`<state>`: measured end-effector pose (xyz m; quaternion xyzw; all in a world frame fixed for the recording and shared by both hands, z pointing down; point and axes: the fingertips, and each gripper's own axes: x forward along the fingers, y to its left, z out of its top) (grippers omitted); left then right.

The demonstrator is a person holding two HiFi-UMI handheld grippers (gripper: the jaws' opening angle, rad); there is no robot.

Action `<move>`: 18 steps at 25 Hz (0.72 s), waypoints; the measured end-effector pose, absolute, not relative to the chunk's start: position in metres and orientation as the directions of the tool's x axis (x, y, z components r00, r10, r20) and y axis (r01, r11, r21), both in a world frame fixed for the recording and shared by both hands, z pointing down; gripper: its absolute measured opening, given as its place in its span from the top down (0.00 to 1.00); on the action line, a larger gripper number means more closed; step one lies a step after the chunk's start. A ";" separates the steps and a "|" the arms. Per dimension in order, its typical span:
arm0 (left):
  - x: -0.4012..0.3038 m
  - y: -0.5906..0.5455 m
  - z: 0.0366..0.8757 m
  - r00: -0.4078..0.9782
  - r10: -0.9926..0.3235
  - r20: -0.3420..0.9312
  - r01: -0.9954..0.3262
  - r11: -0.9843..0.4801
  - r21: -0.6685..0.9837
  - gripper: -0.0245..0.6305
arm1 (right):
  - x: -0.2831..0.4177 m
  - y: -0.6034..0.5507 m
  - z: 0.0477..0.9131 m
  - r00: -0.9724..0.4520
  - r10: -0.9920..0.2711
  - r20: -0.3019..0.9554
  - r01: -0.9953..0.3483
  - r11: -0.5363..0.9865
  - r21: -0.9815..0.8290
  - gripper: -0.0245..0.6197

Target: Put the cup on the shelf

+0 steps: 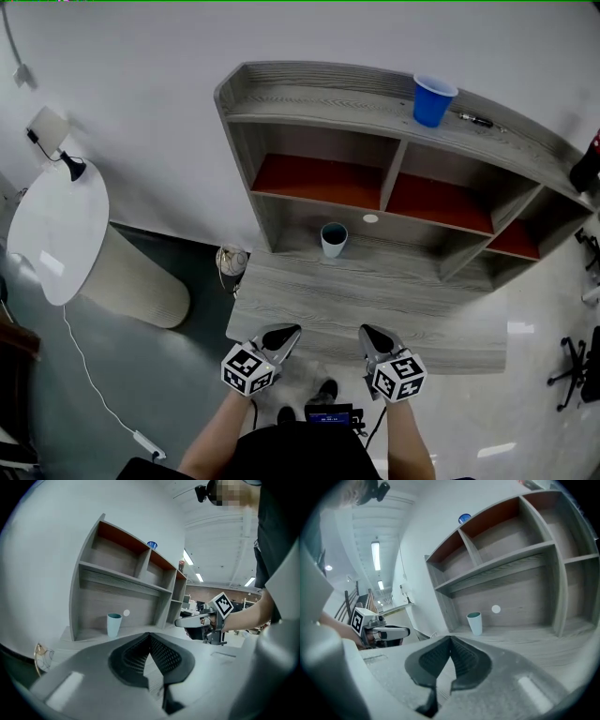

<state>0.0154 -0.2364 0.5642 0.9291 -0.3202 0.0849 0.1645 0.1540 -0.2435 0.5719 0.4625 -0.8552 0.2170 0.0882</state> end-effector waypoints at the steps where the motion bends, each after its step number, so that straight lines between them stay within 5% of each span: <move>1: 0.010 -0.229 0.566 0.781 -0.566 0.263 -0.622 -0.741 0.252 0.97 | 0.146 -0.235 0.571 -0.555 -0.755 0.350 -0.831 0.482 -0.278 0.97; 18: -0.045 -0.134 0.565 0.837 -0.508 0.203 -0.547 -0.782 0.298 0.96 | 0.086 -0.115 0.563 -0.472 -0.797 0.377 -0.881 0.438 -0.178 0.97</move>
